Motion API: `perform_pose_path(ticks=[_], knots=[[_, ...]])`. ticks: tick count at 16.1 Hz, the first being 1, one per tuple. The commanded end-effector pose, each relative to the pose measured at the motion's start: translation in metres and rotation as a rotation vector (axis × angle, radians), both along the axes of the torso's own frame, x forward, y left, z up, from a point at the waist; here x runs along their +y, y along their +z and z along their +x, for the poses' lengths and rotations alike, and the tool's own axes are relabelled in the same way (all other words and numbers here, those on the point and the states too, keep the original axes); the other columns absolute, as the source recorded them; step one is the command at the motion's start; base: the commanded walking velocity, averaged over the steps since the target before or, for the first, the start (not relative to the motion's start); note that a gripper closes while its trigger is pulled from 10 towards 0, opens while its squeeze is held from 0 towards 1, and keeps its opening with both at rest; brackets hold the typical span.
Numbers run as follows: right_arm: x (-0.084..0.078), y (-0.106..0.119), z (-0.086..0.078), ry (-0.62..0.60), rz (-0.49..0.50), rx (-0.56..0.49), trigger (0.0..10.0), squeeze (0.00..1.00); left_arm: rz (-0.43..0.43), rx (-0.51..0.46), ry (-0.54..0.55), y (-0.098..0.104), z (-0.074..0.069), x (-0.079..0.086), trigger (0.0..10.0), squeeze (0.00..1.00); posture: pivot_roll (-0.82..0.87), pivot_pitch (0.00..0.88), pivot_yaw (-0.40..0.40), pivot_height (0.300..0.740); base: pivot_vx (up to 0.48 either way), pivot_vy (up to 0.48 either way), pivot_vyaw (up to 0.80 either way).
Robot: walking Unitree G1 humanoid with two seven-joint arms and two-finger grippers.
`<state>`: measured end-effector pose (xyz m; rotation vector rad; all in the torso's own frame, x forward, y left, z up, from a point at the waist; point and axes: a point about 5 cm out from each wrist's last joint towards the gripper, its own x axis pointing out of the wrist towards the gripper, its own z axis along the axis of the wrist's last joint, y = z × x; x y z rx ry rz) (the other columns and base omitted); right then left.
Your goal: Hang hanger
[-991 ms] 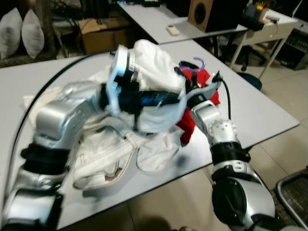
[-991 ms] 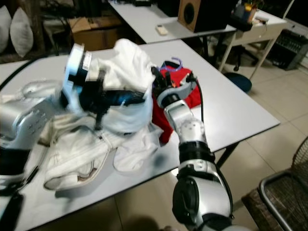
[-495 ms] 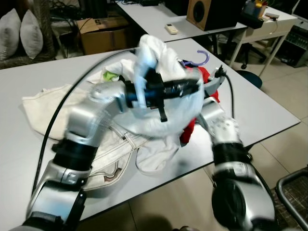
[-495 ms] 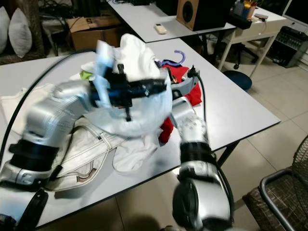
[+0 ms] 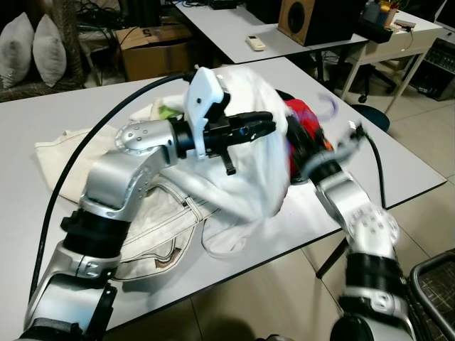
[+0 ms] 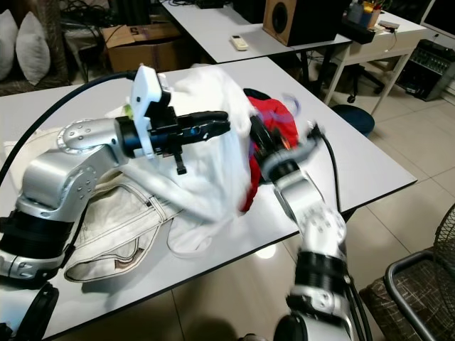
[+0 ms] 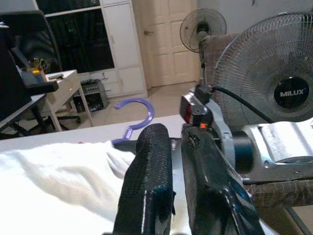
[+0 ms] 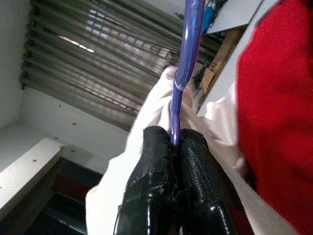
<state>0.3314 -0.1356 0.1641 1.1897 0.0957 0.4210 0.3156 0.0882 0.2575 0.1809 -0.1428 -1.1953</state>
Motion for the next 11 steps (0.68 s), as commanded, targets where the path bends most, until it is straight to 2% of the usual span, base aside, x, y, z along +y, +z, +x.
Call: perform_pose_path(ticks=[1, 4, 6, 7, 8, 9, 11], knots=[[-0.002, 0.008, -0.002, 0.0, -0.012, -0.029, 10.0, 0.0, -0.029, 0.001, -0.011, 0.006, -0.004, 0.002, 10.0, 1.0, -0.16, 0.0, 0.012, 0.74, 0.0, 0.0, 0.0], [-0.004, 0.012, -0.003, -0.007, 0.011, -0.029, 10.0, 0.0, -0.132, 0.014, -0.04, 0.02, -0.014, 0.012, 10.0, 1.0, -0.15, 0.0, 0.01, 0.74, 0.0, 0.0, 0.65], [-0.003, 0.014, -0.004, 0.006, 0.009, -0.037, 10.0, 0.0, -0.171, -0.013, 0.021, 0.024, -0.014, 0.021, 10.0, 1.0, -0.15, 0.0, 0.017, 0.74, 0.0, 0.0, 0.77], [-0.002, 0.026, -0.01, 0.038, 0.009, -0.101, 10.0, 0.0, -0.21, -0.017, 0.199, 0.024, -0.002, 0.039, 10.0, 1.0, -0.15, 0.0, 0.025, 0.74, 0.0, 0.0, 0.77], [-0.004, 0.04, -0.018, 0.069, 0.012, -0.17, 10.0, 0.0, -0.19, -0.022, 0.39, 0.017, 0.006, 0.062, 10.0, 1.0, -0.14, 0.0, 0.034, 0.74, 0.0, 0.0, 0.77], [-0.006, 0.05, -0.026, 0.094, 0.021, -0.213, 10.0, 0.0, -0.158, -0.01, 0.506, 0.009, 0.006, 0.08, 10.0, 1.0, -0.14, 0.0, 0.036, 0.74, 0.0, 0.0, 0.77], [-0.008, 0.074, -0.045, 0.139, 0.026, -0.298, 10.0, 0.0, -0.091, 0.022, 0.624, -0.007, -0.012, 0.112, 10.0, 1.0, -0.13, 0.0, 0.019, 0.74, 0.0, 0.0, 0.77]])
